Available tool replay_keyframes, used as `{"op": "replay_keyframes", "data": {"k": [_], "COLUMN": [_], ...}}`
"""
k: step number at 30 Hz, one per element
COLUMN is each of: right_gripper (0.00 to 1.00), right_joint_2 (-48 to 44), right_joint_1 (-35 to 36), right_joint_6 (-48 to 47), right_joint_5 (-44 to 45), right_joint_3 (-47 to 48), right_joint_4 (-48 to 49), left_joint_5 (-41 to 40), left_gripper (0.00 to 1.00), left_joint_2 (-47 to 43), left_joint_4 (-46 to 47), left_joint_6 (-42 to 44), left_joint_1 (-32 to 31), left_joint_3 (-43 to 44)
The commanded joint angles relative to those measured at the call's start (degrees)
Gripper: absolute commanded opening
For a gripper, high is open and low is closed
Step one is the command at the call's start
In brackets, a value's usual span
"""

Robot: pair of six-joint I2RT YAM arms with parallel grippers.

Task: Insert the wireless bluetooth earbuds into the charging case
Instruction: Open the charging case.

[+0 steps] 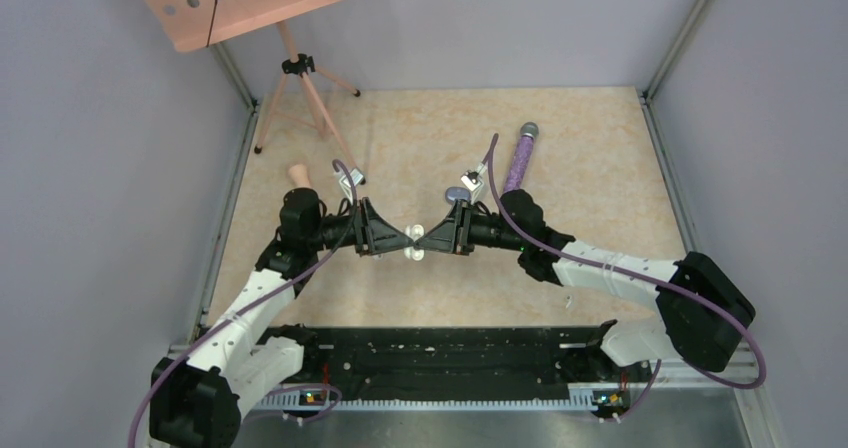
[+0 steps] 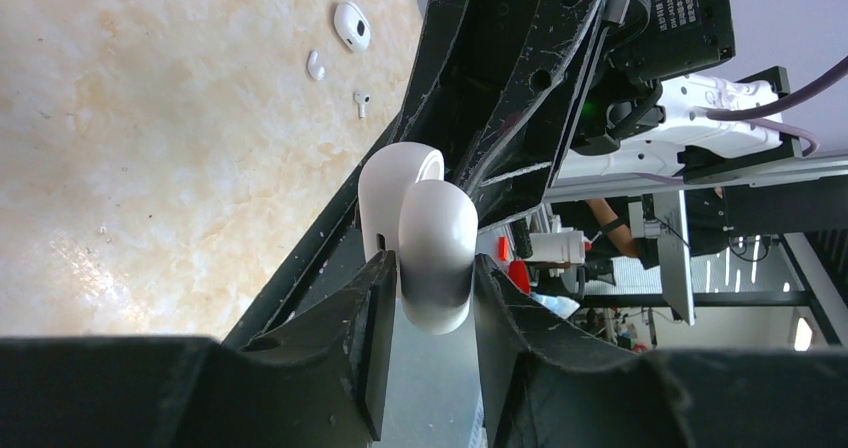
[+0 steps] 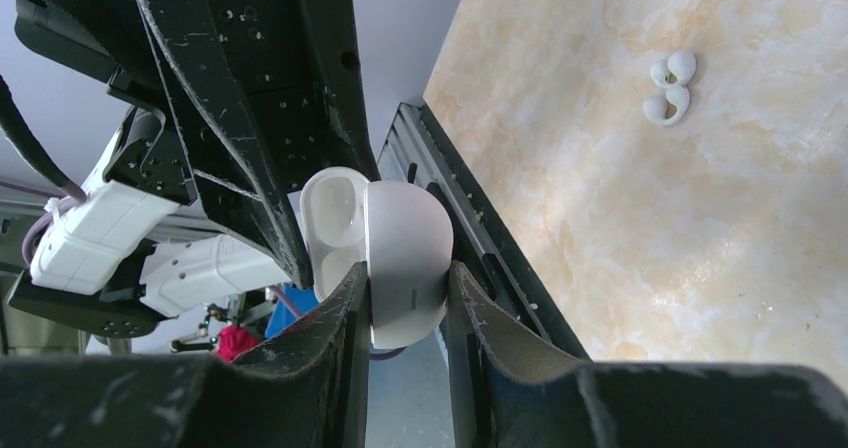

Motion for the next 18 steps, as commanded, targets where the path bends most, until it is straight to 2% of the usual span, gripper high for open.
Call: {"op": "replay_keyframes", "data": {"k": [1, 4, 7, 10, 15, 18], "right_gripper": [0.0, 0.0, 0.0, 0.0, 0.0, 0.0], "right_joint_2": [0.2, 0.4, 0.5, 0.5, 0.7, 0.9], "right_joint_1": [0.6, 0.6, 0.6, 0.5, 0.5, 0.6], "right_joint_6": [0.3, 0.3, 0.5, 0.5, 0.5, 0.5], "right_joint_5": [-0.7, -0.8, -0.9, -1.0, -1.3, -1.5], "right_joint_3": [-0.1, -0.1, -0.2, -0.3, 0.0, 0.4], "right_joint_4": [3.8, 3.9, 4.0, 4.1, 4.1, 4.1], "left_joint_5": [0.5, 0.6, 0.5, 0.8, 1.1, 0.9], "left_gripper": [0.38, 0.39, 0.49, 0.5, 0.38, 0.27], "left_joint_2": [-0.2, -0.3, -0.5, -0.7, -0.3, 0.0], "left_joint_4": [3.3, 3.4, 3.7, 3.7, 4.0, 4.0], "left_joint_6": [-1.1, -1.4, -1.8, -1.9, -2.1, -2.2], "left_joint_1": [0.4, 0.6, 1.0, 1.3, 1.6, 1.6], "left_joint_3": [-0.7, -0.7, -0.8, -0.9, -1.1, -1.0]}}
